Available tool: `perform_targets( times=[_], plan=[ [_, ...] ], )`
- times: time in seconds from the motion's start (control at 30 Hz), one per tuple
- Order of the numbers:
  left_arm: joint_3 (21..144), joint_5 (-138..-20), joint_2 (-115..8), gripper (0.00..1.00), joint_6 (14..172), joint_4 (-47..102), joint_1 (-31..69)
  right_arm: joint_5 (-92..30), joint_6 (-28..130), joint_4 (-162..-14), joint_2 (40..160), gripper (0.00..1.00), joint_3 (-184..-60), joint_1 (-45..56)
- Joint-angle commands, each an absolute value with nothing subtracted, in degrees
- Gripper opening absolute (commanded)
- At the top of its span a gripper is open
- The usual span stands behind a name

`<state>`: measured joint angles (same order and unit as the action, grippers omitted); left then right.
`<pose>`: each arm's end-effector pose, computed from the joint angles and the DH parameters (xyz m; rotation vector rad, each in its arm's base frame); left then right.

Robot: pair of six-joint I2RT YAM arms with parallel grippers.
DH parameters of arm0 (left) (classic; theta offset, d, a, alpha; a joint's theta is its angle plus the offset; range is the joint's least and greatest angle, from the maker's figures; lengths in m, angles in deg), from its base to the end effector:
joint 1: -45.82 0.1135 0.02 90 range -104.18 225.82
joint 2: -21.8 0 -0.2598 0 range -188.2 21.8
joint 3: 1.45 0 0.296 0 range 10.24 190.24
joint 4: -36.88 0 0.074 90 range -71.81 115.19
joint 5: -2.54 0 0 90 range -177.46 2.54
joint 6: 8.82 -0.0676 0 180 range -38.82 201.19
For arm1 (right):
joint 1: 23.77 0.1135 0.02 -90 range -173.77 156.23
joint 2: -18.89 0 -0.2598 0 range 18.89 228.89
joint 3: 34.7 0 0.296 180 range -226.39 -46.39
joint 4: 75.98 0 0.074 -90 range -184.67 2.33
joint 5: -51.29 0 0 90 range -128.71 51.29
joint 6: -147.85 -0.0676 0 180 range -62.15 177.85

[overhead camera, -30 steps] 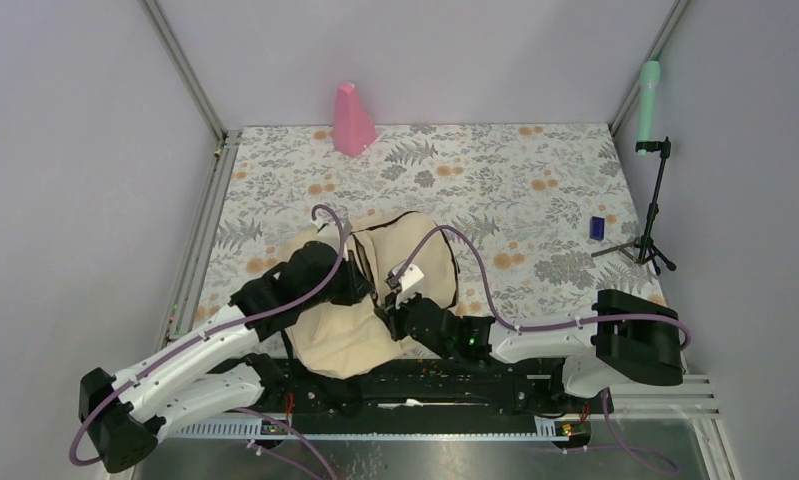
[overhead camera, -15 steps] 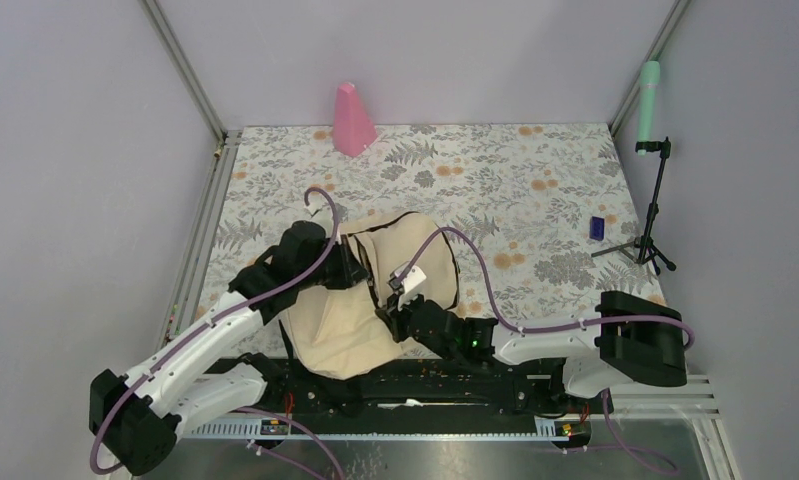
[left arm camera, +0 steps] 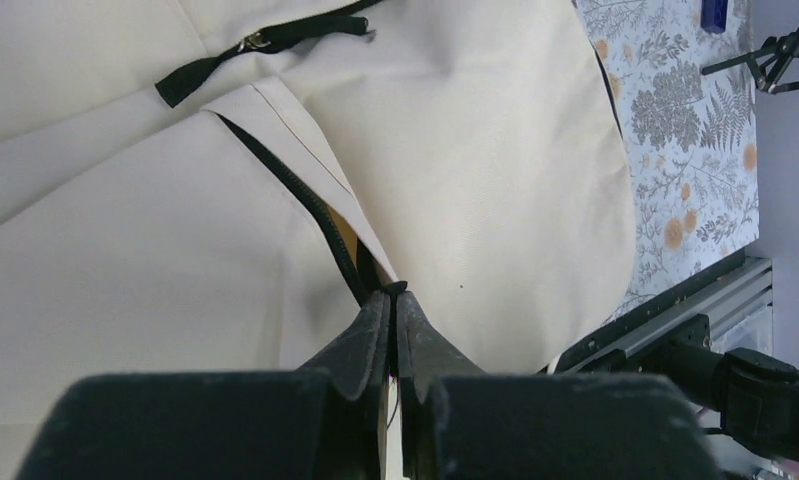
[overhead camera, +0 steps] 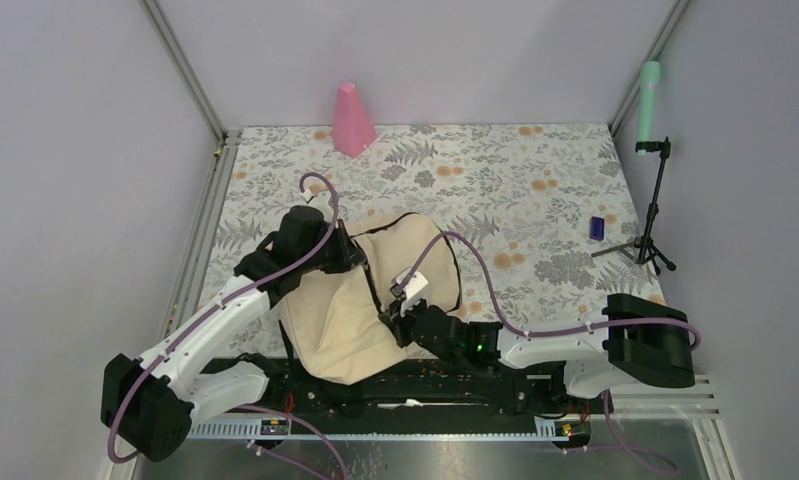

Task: Pack the student bag
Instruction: Zip the student bag at the center of the board.

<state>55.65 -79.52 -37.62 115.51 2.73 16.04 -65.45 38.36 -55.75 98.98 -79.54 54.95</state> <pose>0.2531 -0.1556 0.2414 -0.0109 2.3109 -0.7541 0.0977 0.3341 0.1638 -0.6196 1.7709 0.7830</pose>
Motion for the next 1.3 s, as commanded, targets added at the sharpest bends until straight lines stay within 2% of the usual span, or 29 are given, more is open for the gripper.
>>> perform_targets(
  times=[0.0, 0.6, 1.0, 1.27],
  plan=[
    [60.0, -81.3, -38.2, 0.00, 115.4, 14.1, 18.5, -64.4, 38.7, -58.3, 97.3, 0.00, -78.4, 57.2],
    [63.1, -79.4, -50.0, 0.00, 116.8, 20.1, 25.8, -66.0, 40.2, -59.5, 97.1, 0.00, -78.3, 58.5],
    [61.5, -83.3, -54.1, 0.00, 116.4, 20.9, 29.0, -67.1, 40.6, -60.1, 96.0, 0.00, -77.6, 58.9],
    [65.3, -84.0, -60.6, 0.00, 115.2, 19.5, 31.3, -68.4, 40.8, -61.1, 95.6, 0.00, -77.9, 59.6]
  ],
)
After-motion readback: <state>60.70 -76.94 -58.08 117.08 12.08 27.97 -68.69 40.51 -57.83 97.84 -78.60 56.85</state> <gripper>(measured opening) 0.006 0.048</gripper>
